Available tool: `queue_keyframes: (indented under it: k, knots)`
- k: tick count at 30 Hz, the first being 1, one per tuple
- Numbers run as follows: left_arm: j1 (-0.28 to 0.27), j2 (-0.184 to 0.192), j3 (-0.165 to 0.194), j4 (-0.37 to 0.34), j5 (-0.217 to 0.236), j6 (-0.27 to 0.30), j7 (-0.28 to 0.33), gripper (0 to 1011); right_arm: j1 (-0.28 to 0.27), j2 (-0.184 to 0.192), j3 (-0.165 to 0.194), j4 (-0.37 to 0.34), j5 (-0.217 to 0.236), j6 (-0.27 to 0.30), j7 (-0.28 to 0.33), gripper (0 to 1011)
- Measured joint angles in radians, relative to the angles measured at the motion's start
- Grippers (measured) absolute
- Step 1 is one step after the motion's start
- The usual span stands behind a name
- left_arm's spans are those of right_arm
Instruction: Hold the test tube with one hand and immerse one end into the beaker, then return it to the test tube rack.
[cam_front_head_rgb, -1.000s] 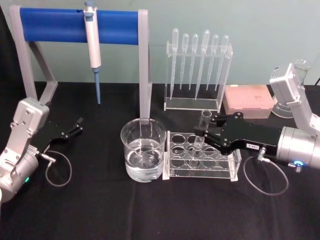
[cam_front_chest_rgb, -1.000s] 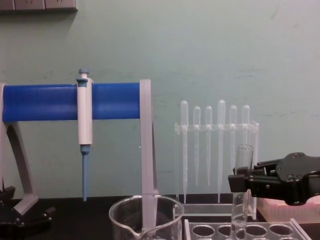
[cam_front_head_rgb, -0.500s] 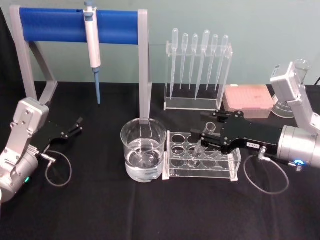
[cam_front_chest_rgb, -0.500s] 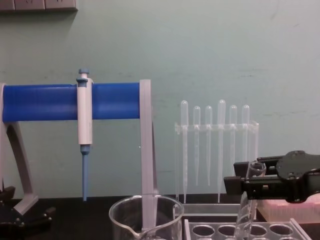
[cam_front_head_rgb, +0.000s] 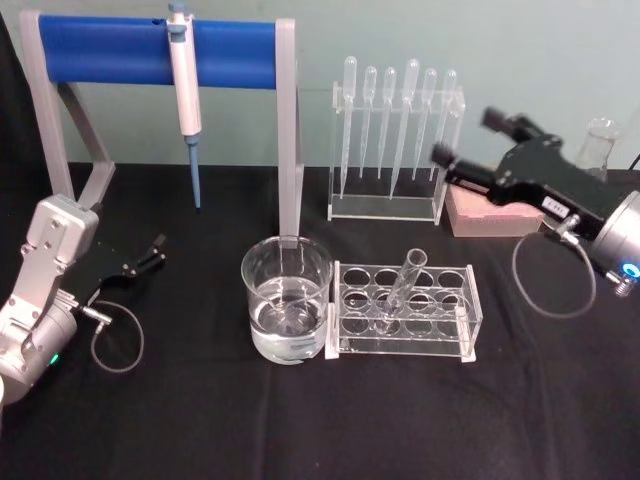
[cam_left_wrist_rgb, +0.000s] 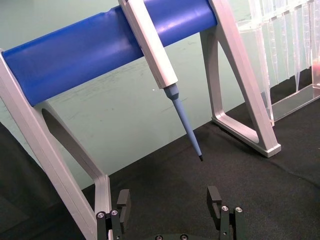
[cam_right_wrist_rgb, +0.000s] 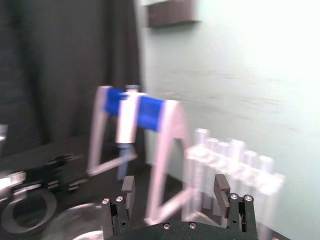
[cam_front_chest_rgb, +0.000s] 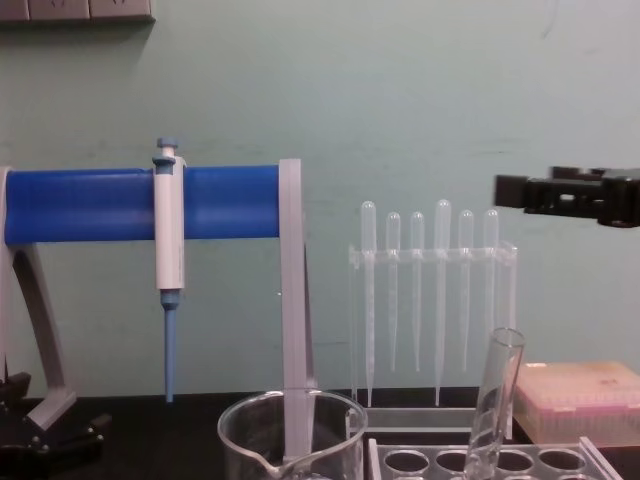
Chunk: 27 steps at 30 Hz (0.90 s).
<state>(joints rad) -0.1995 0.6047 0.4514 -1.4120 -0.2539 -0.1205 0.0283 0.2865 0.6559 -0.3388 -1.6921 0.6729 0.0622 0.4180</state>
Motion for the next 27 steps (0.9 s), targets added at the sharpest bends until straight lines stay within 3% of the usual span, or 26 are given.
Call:
queue_keyframes:
  k: [4,11,15,21,27]
  knots:
    - [0.000,0.000,0.000,0.000,0.000,0.000,0.000,1000,-0.032,-0.045,0.033,0.019,-0.040,0.013,-0.139,1000]
    - [0.000,0.000,0.000,0.000,0.000,0.000,0.000,1000,-0.065,-0.106,0.051,0.063,-0.118,0.023,-0.301,1002]
    - [0.000,0.000,0.000,0.000,0.000,0.000,0.000,1000,-0.085,-0.152,0.057,0.095,-0.186,-0.003,-0.402,1000]
    - [0.000,0.000,0.000,0.000,0.000,0.000,0.000,1000,-0.091,-0.177,0.055,0.120,-0.242,-0.026,-0.440,1002]
    - [0.000,0.000,0.000,0.000,0.000,0.000,0.000,1000,-0.091,-0.176,0.055,0.119,-0.239,-0.027,-0.440,1002]
